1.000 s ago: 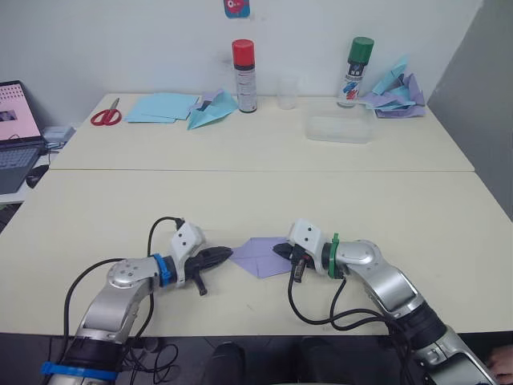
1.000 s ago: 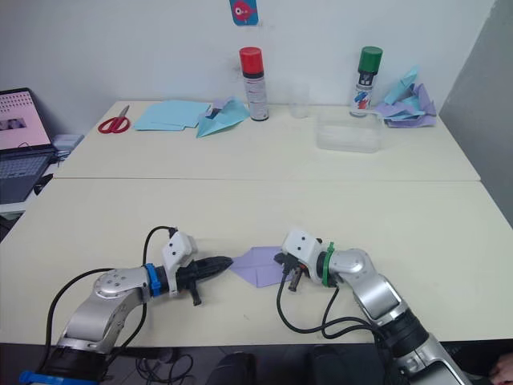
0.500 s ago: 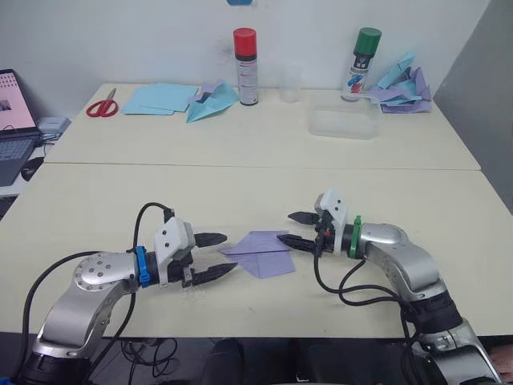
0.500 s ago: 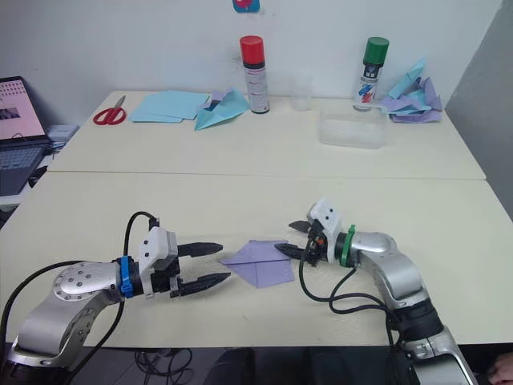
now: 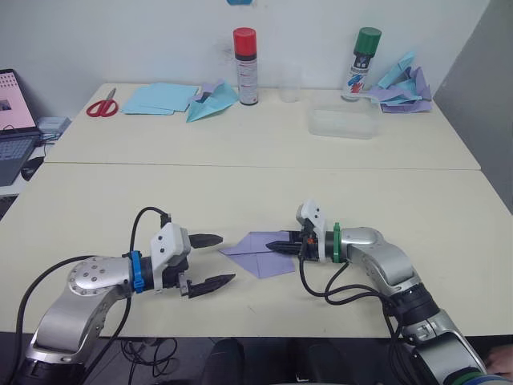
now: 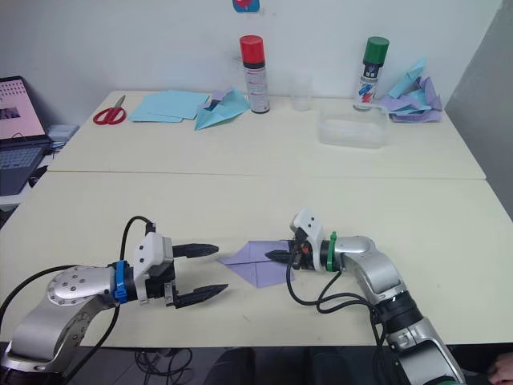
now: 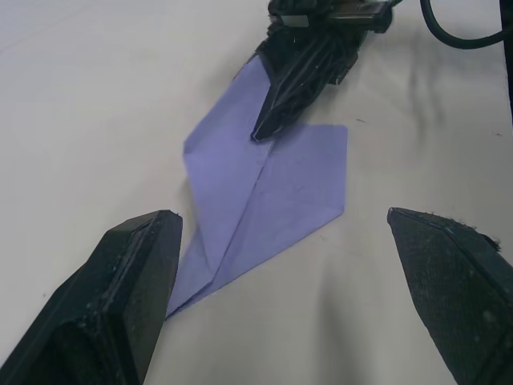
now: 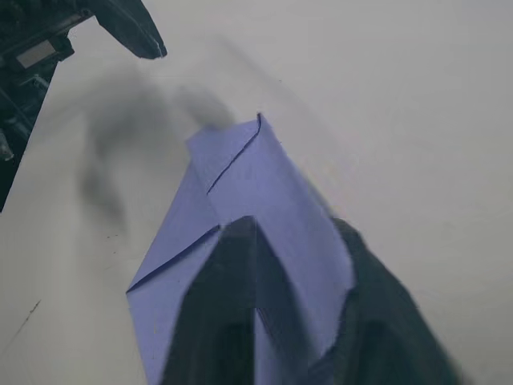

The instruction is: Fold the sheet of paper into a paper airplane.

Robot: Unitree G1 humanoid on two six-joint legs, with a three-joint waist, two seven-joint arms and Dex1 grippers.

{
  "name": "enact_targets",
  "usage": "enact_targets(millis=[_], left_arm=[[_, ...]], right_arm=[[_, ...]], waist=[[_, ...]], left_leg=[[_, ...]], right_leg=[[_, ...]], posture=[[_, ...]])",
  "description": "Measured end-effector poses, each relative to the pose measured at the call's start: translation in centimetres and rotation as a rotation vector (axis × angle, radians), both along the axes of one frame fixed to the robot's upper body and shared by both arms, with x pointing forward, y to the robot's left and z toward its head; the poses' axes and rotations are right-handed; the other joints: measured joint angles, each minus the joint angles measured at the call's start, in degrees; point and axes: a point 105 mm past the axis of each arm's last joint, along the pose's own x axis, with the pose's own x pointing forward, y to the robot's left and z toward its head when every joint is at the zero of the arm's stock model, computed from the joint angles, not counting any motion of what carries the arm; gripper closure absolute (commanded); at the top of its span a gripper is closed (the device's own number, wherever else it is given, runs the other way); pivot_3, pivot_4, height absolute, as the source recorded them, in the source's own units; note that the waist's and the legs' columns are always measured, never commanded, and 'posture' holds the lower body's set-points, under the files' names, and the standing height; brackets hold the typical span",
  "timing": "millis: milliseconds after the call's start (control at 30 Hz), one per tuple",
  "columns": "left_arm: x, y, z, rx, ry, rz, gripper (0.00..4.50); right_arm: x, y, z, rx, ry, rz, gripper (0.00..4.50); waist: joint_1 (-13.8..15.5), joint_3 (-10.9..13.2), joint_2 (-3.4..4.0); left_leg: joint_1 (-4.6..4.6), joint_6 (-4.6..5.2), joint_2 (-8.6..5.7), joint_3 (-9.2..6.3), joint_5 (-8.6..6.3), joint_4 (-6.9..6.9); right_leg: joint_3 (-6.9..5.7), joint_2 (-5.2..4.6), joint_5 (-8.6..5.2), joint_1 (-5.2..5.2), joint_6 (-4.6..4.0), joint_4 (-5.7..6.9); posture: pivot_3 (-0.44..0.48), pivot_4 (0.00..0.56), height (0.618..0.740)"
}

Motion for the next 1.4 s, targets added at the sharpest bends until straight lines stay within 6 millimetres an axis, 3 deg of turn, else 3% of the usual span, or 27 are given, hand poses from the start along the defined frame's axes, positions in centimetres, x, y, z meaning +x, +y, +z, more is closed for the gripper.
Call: enact_targets(millis=[167, 267, 333, 400, 467, 533, 667, 733, 800, 900, 1033, 1167, 1300, 1400], left_arm=[[0.1, 0.2, 0.2, -0.003, -0.009, 0.016, 0.00], [0.5, 0.8, 0.9, -0.015, -0.031, 0.049, 0.00], [0.7, 1.3, 1.4, -0.013, -0.047, 0.067, 0.00], [0.8, 2.1, 1.9, 0.004, -0.064, 0.094, 0.00], [0.9, 2.8, 2.3, 0.011, -0.078, 0.123, 0.00], [0.8, 3.1, 2.2, 0.012, -0.073, 0.138, 0.00], [0.8, 3.0, 2.1, 0.006, -0.068, 0.151, 0.00], [0.7, 2.8, 2.0, 0.001, -0.068, 0.153, 0.00], [0.4, 2.7, 1.8, 0.003, -0.062, 0.147, 0.00], [0.0, 2.5, 1.4, 0.004, -0.048, 0.142, 0.00], [-0.1, 2.2, 1.1, -0.003, -0.037, 0.132, 0.00], [1.5, 0.7, 1.5, -0.032, -0.071, 0.126, 0.00], [4.2, -1.8, 1.9, -0.090, -0.092, 0.142, 0.85], [5.0, -3.1, 1.1, -0.065, -0.089, 0.133, 1.77]], right_arm=[[-0.5, -0.3, 1.1, 0.011, -0.027, 0.039, 4.47], [0.3, 0.0, 3.1, 0.050, -0.095, 0.020, 4.47], [1.5, 0.3, 6.0, 0.084, -0.236, 0.003, 4.47], [2.6, 0.4, 9.2, 0.058, -0.491, -0.006, 4.47], [2.7, 0.1, 10.7, -0.010, -0.751, 0.031, 4.47], [2.5, 0.4, 9.6, -0.095, -0.899, 0.093, 4.47], [0.2, 0.7, 2.8, -0.307, -1.098, 0.354, 4.47], [-1.1, 0.2, 0.4, -0.335, -1.096, 0.439, 4.10], [-2.0, -0.5, -0.7, -0.335, -1.071, 0.465, 3.59], [-3.1, -1.5, -1.0, -0.316, -1.031, 0.493, 2.56], [-4.2, -2.6, 0.1, -0.271, -0.945, 0.509, 1.22], [-4.3, -3.8, 2.3, -0.205, -0.801, 0.456, 1.22], [-2.1, -3.4, 4.8, -0.100, -0.696, 0.245, 1.16], [-0.9, -2.8, 5.1, -0.053, -0.626, 0.125, 1.16]], waist=[[0.0, 0.0, 0.00], [-0.1, 0.0, 0.02], [-0.2, 0.0, 0.02], [-0.1, 0.0, 0.03], [0.0, 0.0, 0.01], [0.1, 0.0, 0.00], [0.1, 0.0, 0.00], [0.1, 0.0, -0.01], [0.1, 0.0, -0.01], [0.1, 0.0, -0.01], [0.2, 0.0, -0.01], [0.4, 0.0, 0.00], [0.4, 0.0, -0.05], [0.2, 0.0, -0.04]], left_leg=[[0.00, 0.00, 0.00, 0.00, 0.00, 0.00], [0.04, 0.00, -0.01, 0.02, 0.00, 0.01], [0.08, 0.00, -0.02, 0.02, 0.00, 0.02], [0.10, 0.00, -0.04, 0.01, 0.00, 0.02], [0.10, 0.00, -0.02, 0.04, 0.00, 0.00], [0.09, -0.01, -0.02, 0.06, -0.01, 0.00], [0.08, -0.02, -0.01, 0.16, -0.01, 0.00], [0.08, -0.02, 0.01, 0.18, -0.01, 0.02], [0.12, -0.02, 0.02, 0.19, -0.01, 0.05], [0.24, -0.02, 0.03, 0.18, -0.01, 0.05], [0.29, -0.02, 0.03, 0.11, 0.00, 0.10], [0.32, -0.02, 0.00, -0.01, 0.00, 0.22], [0.45, -0.02, -0.06, -0.03, 0.00, 0.30], [0.44, -0.02, -0.08, 0.01, -0.01, 0.29]], right_leg=[[0.00, 0.00, 0.00, 0.00, 0.00, 0.01], [0.02, 0.04, 0.01, -0.02, 0.00, 0.07], [0.00, 0.09, 0.01, 0.00, 0.00, 0.10], [-0.02, 0.17, 0.01, 0.00, 0.00, 0.09], [-0.02, 0.18, 0.00, 0.03, -0.01, 0.04], [0.00, 0.16, -0.01, 0.05, -0.02, 0.04], [0.08, 0.01, 0.00, 0.03, -0.02, 0.05], [0.13, -0.02, 0.00, 0.03, -0.02, 0.06], [0.15, -0.03, 0.00, 0.06, -0.02, 0.08], [0.15, -0.03, 0.00, 0.17, -0.02, 0.11], [0.09, -0.01, 0.01, 0.22, -0.02, 0.17], [-0.02, -0.01, 0.02, 0.41, 0.01, 0.16], [-0.04, 0.00, 0.05, 0.63, 0.06, 0.13], [0.02, 0.01, 0.05, 0.61, 0.07, 0.12]], posture=[[0.000, 0.150, 0.740], [0.000, 0.150, 0.740], [0.000, 0.150, 0.740], [0.000, 0.150, 0.740], [0.000, 0.150, 0.740], [0.000, 0.150, 0.740], [0.000, 0.150, 0.740], [0.000, 0.150, 0.740], [0.000, 0.150, 0.740], [0.000, 0.150, 0.740], [0.000, 0.150, 0.740], [0.000, 0.150, 0.740], [0.000, 0.150, 0.740], [0.000, 0.150, 0.740]])
